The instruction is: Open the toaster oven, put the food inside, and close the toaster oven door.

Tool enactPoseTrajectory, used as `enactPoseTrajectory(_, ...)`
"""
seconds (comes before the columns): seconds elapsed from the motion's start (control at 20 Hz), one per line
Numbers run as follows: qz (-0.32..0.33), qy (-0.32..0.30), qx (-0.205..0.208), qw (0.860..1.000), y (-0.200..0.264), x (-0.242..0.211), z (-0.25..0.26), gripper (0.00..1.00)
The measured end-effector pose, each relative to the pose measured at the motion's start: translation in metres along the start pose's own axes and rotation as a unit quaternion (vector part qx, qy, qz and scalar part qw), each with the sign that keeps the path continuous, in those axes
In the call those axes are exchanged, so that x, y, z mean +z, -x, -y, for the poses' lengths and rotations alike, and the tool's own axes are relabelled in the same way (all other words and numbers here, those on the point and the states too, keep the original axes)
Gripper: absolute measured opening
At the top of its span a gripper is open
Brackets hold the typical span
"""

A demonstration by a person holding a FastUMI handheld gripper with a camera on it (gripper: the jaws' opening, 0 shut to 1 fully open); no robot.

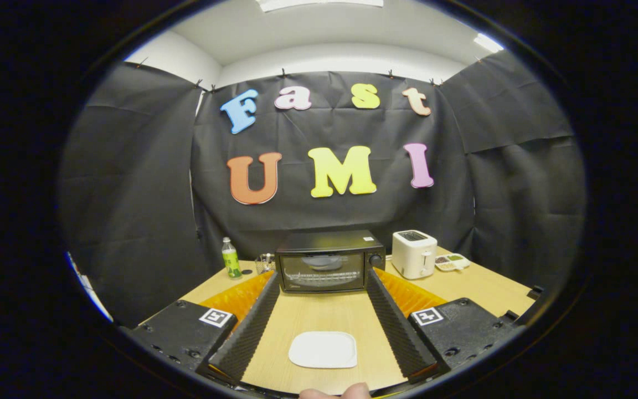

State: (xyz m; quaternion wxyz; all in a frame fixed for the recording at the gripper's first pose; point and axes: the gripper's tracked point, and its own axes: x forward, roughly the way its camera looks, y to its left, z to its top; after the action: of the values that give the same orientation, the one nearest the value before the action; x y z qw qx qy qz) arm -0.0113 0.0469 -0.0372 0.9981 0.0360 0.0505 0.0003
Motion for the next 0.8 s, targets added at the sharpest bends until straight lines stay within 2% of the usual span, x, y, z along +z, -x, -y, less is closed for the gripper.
enactPoseTrajectory(0.8,-0.019,0.025,0.016,0.999,-0.001,-0.020,-0.018,1.00)
